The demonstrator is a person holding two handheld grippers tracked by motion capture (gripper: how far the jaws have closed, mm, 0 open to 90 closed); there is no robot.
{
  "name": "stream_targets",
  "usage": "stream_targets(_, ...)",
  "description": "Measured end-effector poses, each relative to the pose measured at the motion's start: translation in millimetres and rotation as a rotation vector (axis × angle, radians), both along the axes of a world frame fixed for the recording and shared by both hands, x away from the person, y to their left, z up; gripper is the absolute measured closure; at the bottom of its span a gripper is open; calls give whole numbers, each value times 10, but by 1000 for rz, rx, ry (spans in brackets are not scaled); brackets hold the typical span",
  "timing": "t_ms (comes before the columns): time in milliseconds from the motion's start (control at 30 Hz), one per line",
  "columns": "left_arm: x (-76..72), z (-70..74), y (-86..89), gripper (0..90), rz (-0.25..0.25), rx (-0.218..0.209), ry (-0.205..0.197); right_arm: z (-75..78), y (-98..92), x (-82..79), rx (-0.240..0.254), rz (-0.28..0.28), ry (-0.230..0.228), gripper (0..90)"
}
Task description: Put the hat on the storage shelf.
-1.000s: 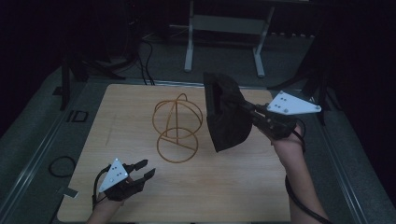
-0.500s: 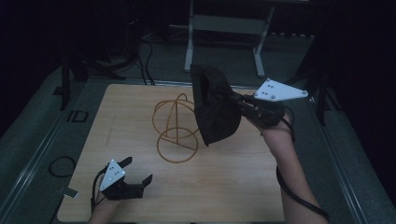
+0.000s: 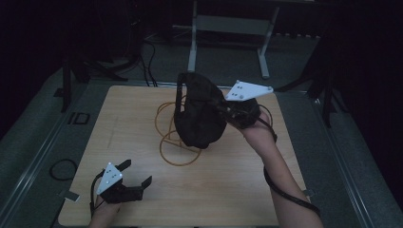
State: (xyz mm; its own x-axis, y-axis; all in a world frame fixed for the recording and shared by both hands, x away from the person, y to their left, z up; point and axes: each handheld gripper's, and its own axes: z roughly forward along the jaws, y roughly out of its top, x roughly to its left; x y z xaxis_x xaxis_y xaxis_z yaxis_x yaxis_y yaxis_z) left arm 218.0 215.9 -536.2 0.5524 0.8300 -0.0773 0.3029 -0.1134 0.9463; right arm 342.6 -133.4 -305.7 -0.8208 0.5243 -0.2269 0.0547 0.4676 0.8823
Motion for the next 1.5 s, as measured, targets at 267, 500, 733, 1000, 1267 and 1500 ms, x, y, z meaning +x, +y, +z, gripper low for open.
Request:
stream_targets(267,-1,-9,15,26,-3,-2,2,-115,136,73,-12,21,31,877)
stream_targets(500,0,-27,20,26,-5,-5,9,-189,232,145,-5,32,70,876)
stream_targets(733,-1,-31,19,27,-10,-11,9,-287,371,207,-32,35,91,874)
stream_targets(1000,-4,-44,-1,27,-23,-11,13,-339,518,252,-27,37,113,850)
stream_targets(1267,-5,-56,-16,27,-32,-1,19,-351,586,285,5,47,132,714)
stream_targets(1500,-13,-54,-33,27,-40,-4,17,-343,662,261,-3,49,122,635)
